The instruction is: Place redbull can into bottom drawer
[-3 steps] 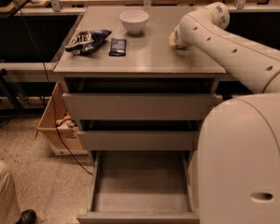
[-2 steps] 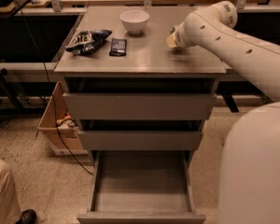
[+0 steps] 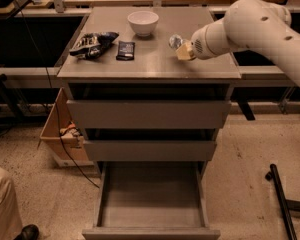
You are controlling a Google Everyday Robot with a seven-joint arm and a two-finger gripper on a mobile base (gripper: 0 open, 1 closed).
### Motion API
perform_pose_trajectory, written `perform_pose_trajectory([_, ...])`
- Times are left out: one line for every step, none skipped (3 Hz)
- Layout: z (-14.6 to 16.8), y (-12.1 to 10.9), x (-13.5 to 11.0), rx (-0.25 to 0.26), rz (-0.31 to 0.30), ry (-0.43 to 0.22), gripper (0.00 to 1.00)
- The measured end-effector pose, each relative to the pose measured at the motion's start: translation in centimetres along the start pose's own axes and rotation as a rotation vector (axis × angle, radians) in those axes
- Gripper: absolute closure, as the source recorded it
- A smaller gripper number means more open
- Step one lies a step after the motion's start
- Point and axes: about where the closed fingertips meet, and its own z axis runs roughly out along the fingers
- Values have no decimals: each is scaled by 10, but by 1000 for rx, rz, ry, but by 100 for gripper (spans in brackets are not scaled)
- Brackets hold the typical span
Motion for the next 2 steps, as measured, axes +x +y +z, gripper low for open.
perform_pose_trajectory([-32,42,11,-152,-66,-3,100])
perform_pose_trajectory([-33,50,11,-172,-146,-10,100])
